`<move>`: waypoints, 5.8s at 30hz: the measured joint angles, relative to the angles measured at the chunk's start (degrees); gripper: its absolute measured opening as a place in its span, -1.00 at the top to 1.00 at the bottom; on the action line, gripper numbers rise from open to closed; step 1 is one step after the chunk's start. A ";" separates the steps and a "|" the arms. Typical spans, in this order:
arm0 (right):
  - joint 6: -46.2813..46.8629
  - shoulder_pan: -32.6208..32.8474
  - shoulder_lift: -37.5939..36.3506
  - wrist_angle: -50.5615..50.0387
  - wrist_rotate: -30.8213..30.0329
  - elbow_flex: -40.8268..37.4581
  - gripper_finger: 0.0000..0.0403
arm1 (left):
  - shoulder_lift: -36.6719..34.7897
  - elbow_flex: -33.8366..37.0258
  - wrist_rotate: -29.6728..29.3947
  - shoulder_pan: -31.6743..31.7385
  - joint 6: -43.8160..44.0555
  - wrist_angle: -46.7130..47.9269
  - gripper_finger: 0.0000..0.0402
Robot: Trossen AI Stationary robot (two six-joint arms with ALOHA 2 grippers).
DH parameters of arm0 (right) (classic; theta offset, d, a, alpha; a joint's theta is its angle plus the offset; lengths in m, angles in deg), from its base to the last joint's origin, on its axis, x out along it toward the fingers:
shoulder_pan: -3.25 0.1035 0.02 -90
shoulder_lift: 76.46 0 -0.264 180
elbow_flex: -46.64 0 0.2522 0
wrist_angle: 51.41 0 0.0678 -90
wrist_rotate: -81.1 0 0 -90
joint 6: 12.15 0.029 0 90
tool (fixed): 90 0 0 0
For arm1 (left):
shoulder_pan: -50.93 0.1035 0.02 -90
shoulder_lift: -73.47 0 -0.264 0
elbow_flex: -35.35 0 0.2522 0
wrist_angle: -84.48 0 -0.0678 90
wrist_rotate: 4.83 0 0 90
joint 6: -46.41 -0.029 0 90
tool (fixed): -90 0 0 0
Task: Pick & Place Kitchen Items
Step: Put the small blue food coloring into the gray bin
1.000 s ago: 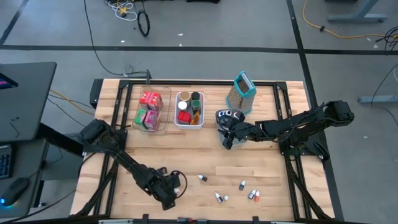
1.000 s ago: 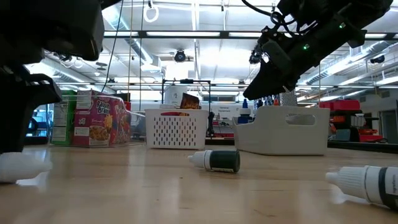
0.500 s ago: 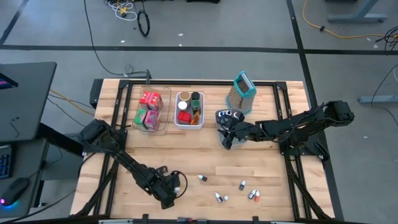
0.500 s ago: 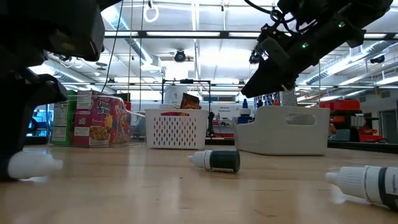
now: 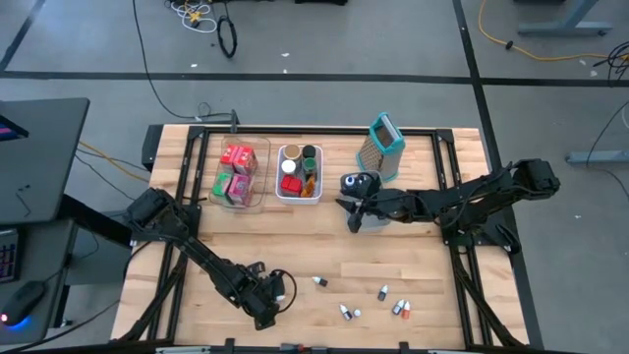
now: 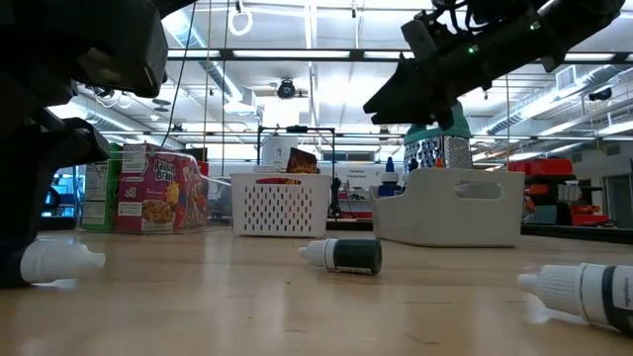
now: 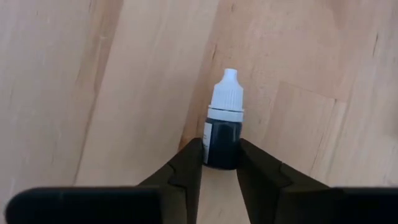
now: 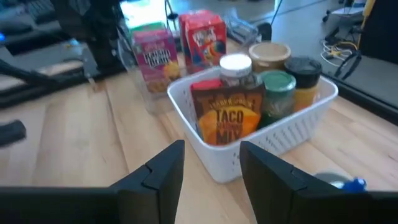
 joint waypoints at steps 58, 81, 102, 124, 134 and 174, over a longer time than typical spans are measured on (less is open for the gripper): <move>-0.01 0.02 0.00 0.57 0.02 0.02 0.19 | -2.23 0.35 -0.34 2.68 -5.04 1.58 0.51; -13.87 -0.11 -0.02 5.14 2.67 0.00 0.19 | -7.24 0.04 -17.68 17.79 -25.37 -5.99 0.51; -35.44 0.66 -0.02 -0.13 26.85 -0.02 0.19 | -12.50 -0.02 -22.69 23.67 -46.71 -22.55 0.51; -35.87 0.68 -0.02 7.07 28.39 -0.01 0.22 | -12.48 -0.02 -23.32 24.39 -47.88 -23.37 0.51; -36.70 0.61 -0.07 7.57 27.24 0.02 0.62 | -12.37 0.04 -23.27 25.35 -48.35 -25.18 0.51; -20.76 -1.39 -1.14 -32.44 -0.40 0.00 0.66 | -12.50 -0.07 -26.43 25.49 -45.08 -25.70 0.23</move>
